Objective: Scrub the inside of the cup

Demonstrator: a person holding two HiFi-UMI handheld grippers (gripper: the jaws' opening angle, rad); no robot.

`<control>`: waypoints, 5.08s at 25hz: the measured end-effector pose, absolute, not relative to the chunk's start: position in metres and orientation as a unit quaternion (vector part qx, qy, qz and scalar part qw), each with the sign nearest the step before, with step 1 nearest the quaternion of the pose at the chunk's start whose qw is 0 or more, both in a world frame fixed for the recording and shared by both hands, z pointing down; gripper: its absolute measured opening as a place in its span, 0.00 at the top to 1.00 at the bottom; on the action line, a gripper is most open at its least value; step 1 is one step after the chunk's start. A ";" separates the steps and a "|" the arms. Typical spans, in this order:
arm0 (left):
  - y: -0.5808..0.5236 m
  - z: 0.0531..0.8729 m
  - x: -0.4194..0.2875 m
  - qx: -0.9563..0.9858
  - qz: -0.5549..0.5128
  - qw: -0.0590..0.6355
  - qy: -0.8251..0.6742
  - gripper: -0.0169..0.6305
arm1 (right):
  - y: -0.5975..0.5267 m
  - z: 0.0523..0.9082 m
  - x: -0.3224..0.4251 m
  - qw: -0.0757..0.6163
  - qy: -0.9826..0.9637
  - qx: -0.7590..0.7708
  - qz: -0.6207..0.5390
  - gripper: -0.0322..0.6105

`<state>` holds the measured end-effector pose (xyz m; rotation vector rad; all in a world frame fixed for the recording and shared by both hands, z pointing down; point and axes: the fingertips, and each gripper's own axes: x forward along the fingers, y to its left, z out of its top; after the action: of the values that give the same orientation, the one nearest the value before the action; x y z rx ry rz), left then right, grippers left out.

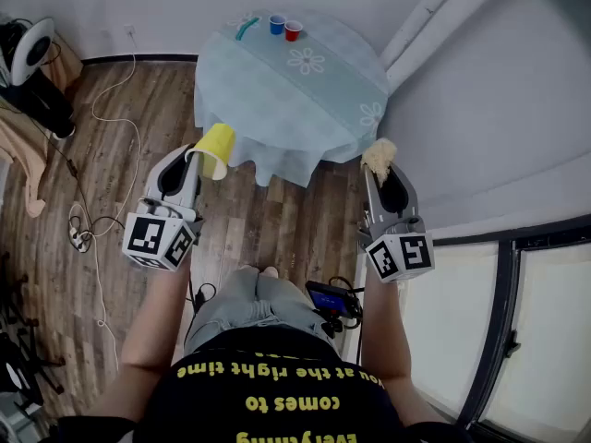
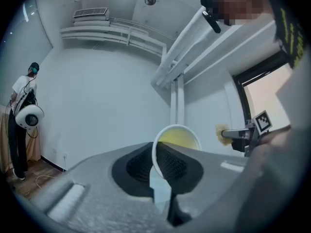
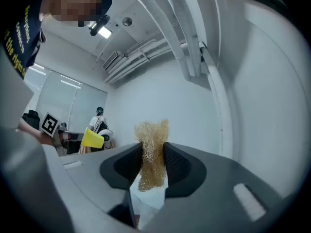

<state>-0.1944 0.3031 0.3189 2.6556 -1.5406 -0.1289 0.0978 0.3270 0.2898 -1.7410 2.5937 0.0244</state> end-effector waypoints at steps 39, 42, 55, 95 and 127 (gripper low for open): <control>0.258 0.314 -0.152 0.846 -0.041 0.011 -0.532 0.95 | 0.279 0.282 0.158 0.060 0.847 -0.528 -0.006 0.74; 0.250 0.318 -0.155 0.845 -0.042 0.012 -0.533 0.95 | 0.270 0.283 0.151 0.059 0.850 -0.524 -0.005 0.74; 0.156 0.332 -0.166 0.857 -0.049 0.026 -0.513 0.95 | 0.194 0.285 0.129 0.043 0.845 -0.533 0.001 0.74; -0.046 0.341 -0.167 0.887 -0.040 0.038 -0.459 0.95 | 0.017 0.293 0.106 0.031 0.823 -0.567 -0.011 0.74; -0.124 0.332 -0.089 0.863 -0.042 0.034 -0.503 0.95 | -0.108 0.295 0.150 0.034 0.877 -0.479 -0.023 0.74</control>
<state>-0.0887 -0.1242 0.3319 2.6533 -1.5471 -0.1294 0.1495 -0.1077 0.2953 -1.4729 2.6966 -0.0704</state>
